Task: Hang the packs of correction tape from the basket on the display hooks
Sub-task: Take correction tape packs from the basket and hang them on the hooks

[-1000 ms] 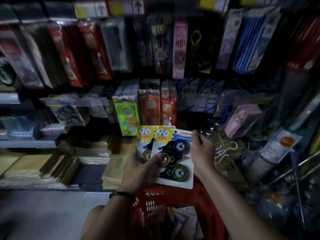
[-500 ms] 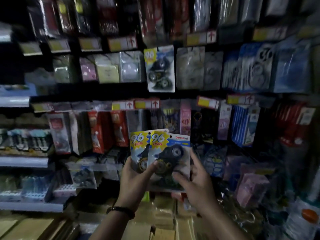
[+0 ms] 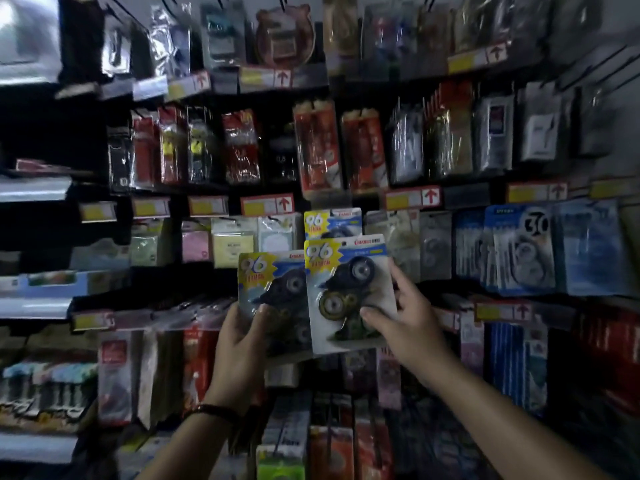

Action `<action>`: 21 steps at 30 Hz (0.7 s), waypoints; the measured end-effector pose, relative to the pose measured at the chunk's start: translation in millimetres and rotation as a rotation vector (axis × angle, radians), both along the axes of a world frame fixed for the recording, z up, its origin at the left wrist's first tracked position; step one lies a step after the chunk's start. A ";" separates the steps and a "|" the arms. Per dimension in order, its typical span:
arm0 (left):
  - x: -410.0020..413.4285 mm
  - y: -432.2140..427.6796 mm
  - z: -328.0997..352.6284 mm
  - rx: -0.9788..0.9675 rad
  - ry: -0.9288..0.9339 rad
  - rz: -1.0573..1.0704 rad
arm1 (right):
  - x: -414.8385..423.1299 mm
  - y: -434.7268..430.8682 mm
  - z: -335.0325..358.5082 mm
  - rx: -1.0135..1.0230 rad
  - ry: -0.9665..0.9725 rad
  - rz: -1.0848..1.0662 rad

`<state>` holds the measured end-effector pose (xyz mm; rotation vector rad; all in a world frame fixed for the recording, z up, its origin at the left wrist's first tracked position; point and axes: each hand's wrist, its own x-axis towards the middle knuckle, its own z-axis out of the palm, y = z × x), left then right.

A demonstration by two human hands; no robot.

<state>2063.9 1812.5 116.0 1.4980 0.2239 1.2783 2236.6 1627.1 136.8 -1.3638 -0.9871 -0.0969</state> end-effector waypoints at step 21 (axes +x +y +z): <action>-4.9 48.9 44.0 -0.105 -0.145 0.008 | 27.5 87.4 65.8 0.057 -0.016 -0.141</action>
